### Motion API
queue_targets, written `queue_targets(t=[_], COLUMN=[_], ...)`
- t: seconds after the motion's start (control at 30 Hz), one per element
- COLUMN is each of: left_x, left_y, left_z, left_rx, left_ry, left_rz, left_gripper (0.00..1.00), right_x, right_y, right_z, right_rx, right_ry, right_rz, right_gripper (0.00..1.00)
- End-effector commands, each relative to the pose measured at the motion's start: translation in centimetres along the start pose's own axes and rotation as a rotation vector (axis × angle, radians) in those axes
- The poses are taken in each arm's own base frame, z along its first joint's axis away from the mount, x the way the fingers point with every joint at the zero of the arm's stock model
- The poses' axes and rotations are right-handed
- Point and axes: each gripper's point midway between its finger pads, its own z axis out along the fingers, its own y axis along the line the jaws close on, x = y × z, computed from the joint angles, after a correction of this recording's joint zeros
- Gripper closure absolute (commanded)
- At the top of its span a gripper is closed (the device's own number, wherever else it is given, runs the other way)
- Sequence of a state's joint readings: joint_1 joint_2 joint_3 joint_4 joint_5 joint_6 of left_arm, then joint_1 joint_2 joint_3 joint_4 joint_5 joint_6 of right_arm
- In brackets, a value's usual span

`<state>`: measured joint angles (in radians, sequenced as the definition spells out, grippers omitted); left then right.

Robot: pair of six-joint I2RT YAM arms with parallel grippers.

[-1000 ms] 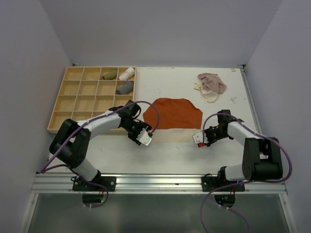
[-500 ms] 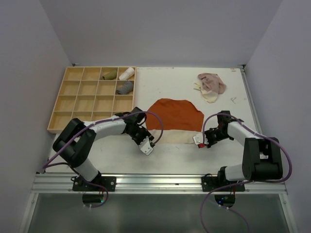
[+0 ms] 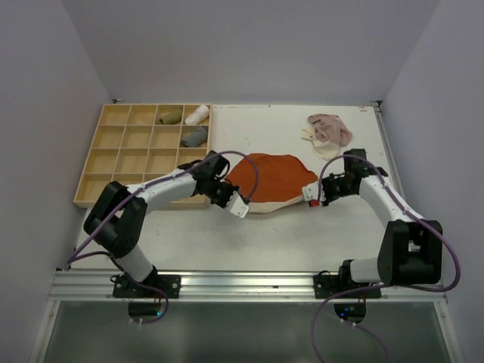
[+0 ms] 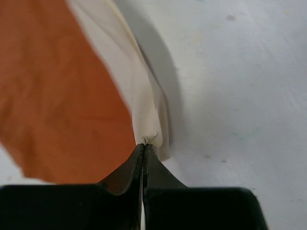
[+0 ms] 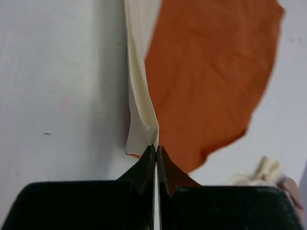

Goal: Roll the underwear
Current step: Flatten the underwear

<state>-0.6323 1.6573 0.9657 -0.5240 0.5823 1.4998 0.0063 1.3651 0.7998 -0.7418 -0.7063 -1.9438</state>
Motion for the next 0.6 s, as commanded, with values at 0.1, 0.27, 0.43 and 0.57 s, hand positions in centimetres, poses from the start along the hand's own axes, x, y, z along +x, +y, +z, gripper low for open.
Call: queue_targets(t=[0.1,0.27,0.43,0.57], left_x=[-0.5,-2.4,-7.0,-9.9], left_y=[15.8,18.5,16.1,12.1], left_z=[-10.4,-14.6,-18.5,-19.9], left_rx=[-0.495,-0.614,-0.663,-0.683], left_ry=[-0.152,-0.221,-0.295,-0.377], left_rz=[-0.336,-0.341,-0.281,-0.334], left_gripper=[1.0,1.0,1.0,1.0], right_x=[-1.7,-3.3,-7.7,-11.0], right_y=[-12.1,-14.5,-11.7,-8.3], right_z=[-6.6,-9.1,-12.1,-13.9], right_rx=[0.319,0.398,0.43,0.487], right_ry=[0.013,-0.018,-0.029,-0.043], right_rz=[0.173,0.285,0.19,0.14], right_gripper=[1.0,1.0,1.0,1.0])
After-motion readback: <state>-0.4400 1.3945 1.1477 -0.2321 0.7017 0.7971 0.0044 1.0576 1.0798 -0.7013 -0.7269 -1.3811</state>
